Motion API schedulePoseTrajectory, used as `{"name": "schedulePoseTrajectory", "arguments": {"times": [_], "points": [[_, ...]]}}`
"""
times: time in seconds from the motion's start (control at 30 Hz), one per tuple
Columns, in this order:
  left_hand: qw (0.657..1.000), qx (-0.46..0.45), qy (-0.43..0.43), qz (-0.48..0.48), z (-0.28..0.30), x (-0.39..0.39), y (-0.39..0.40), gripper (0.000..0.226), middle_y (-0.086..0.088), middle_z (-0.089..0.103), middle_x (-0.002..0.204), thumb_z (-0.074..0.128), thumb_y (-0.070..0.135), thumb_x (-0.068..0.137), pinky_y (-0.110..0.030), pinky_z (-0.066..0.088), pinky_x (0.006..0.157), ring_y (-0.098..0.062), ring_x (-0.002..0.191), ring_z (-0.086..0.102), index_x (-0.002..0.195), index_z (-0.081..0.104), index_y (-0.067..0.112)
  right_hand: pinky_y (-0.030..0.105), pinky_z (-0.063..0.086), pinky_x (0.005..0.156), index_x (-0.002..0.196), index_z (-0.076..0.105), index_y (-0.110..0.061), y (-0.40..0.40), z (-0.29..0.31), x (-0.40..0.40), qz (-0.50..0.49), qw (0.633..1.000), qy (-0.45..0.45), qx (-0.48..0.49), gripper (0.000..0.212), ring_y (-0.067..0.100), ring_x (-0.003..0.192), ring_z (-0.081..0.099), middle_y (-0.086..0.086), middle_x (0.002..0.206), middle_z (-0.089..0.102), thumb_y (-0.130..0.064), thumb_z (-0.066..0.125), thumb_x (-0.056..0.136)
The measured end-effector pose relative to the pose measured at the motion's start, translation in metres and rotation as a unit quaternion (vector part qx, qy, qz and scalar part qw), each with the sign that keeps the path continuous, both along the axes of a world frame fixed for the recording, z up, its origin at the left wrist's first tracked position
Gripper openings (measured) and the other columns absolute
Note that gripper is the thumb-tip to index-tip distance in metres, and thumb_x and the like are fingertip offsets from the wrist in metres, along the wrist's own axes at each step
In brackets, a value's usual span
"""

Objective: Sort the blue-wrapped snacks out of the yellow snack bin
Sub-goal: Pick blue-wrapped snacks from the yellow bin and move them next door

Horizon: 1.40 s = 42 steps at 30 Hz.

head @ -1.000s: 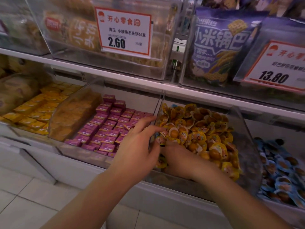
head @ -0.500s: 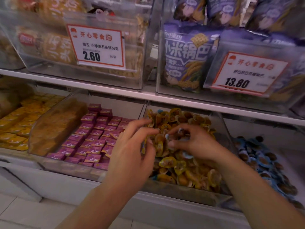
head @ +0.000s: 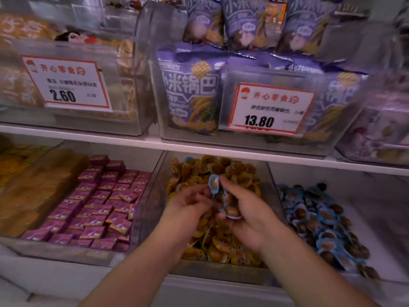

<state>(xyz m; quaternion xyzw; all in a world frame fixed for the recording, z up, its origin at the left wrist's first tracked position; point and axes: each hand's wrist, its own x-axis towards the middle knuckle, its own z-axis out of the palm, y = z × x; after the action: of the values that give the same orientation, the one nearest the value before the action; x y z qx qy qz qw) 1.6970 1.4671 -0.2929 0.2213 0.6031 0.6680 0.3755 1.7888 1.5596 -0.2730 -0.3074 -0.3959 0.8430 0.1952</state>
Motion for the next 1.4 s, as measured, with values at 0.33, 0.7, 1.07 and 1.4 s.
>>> {"name": "schedulePoseTrajectory", "arguments": {"times": [0.33,0.7,1.07,1.4], "points": [[0.925,0.004,0.373,-0.074,-0.006,0.000,-0.007,0.047,0.016,0.057,0.128,0.063,0.035,0.092,-0.029,0.049,0.100,0.002,0.119,0.055,0.137,0.051,0.036,0.027,0.049,0.052,0.105,0.073,-0.010,0.002,-0.009,0.002,0.008,0.999,-0.048,-0.012,0.028,0.023,0.079,0.068,0.014,0.102,0.074,-0.030,0.054,0.097],[0.962,-0.009,0.224,-0.159,-0.009,-0.011,-0.017,0.054,-0.004,0.064,0.124,0.065,-0.001,0.090,-0.041,0.057,0.090,-0.012,0.103,0.069,0.131,0.053,0.033,0.022,0.044,0.037,0.107,0.069,-0.011,-0.001,-0.004,0.005,-0.004,0.999,-0.032,0.003,0.031,0.021,0.079,0.073,0.012,0.097,0.075,-0.037,0.065,0.089],[0.863,-0.051,0.487,-0.123,-0.026,-0.001,-0.007,0.095,0.037,0.058,0.096,0.081,0.028,0.073,-0.011,0.048,0.078,0.007,0.093,0.060,0.140,0.024,0.063,0.023,0.048,0.041,0.106,0.069,-0.012,0.007,0.002,0.020,-0.048,0.968,-0.069,0.238,0.013,0.023,0.066,0.073,0.011,0.076,0.075,-0.013,0.059,0.098],[0.930,0.125,0.342,0.045,0.003,0.017,0.000,0.038,0.013,0.073,0.087,0.078,0.006,0.080,-0.013,0.052,0.066,-0.005,0.076,0.070,0.099,0.071,0.038,0.025,0.048,0.044,0.097,0.072,-0.012,-0.001,0.013,0.043,0.036,0.969,-0.051,0.237,0.031,0.020,0.069,0.070,0.005,0.082,0.073,-0.041,0.068,0.089]]}}
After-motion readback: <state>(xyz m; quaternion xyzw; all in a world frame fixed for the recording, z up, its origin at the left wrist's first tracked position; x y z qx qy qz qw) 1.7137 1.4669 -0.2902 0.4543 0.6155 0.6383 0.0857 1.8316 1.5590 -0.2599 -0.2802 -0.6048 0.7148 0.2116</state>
